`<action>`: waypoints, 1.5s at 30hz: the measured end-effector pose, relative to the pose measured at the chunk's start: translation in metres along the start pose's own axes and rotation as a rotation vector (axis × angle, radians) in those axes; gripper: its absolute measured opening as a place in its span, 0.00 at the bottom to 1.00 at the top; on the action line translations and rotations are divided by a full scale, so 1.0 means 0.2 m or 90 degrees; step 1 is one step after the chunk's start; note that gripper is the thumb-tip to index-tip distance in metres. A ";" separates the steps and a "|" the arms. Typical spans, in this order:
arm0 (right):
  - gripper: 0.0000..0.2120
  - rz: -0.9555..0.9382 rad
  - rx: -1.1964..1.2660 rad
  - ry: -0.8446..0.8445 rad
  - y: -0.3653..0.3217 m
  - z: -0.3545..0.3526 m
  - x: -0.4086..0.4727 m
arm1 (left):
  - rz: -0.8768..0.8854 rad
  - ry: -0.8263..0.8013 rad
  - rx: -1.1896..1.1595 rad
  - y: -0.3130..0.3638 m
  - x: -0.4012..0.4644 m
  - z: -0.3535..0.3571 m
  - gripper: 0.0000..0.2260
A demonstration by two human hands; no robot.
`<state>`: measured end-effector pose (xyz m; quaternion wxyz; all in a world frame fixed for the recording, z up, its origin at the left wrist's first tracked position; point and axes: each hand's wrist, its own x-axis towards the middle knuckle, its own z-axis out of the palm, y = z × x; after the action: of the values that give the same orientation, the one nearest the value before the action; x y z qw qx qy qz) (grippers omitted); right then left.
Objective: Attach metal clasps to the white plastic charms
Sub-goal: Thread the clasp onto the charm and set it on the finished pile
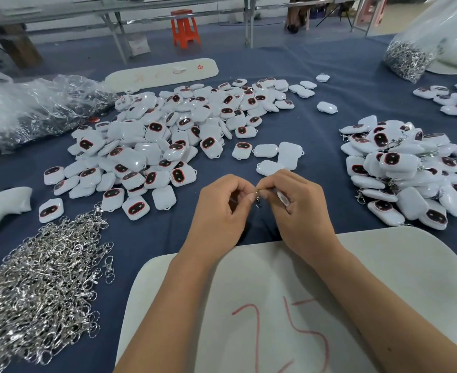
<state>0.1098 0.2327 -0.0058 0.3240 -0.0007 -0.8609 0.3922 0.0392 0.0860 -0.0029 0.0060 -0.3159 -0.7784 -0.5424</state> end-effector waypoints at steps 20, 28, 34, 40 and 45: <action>0.08 -0.008 -0.026 0.011 0.00 -0.01 0.01 | 0.031 0.013 0.052 0.00 0.00 0.01 0.08; 0.07 0.145 0.165 -0.031 0.01 -0.03 0.02 | 0.102 0.036 0.097 0.00 0.01 0.03 0.08; 0.08 -0.032 -0.013 0.020 0.00 -0.02 0.01 | 0.101 0.031 0.124 0.01 0.00 0.02 0.08; 0.08 -0.082 -0.087 0.023 0.01 -0.03 0.01 | 0.103 0.036 0.151 0.02 0.00 0.02 0.08; 0.06 0.016 0.044 0.075 -0.01 -0.01 0.01 | 0.156 0.079 0.147 0.05 0.00 0.03 0.08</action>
<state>0.1105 0.2341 -0.0026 0.3686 -0.0235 -0.8262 0.4253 0.0470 0.0932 0.0020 0.1563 -0.3713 -0.7895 -0.4630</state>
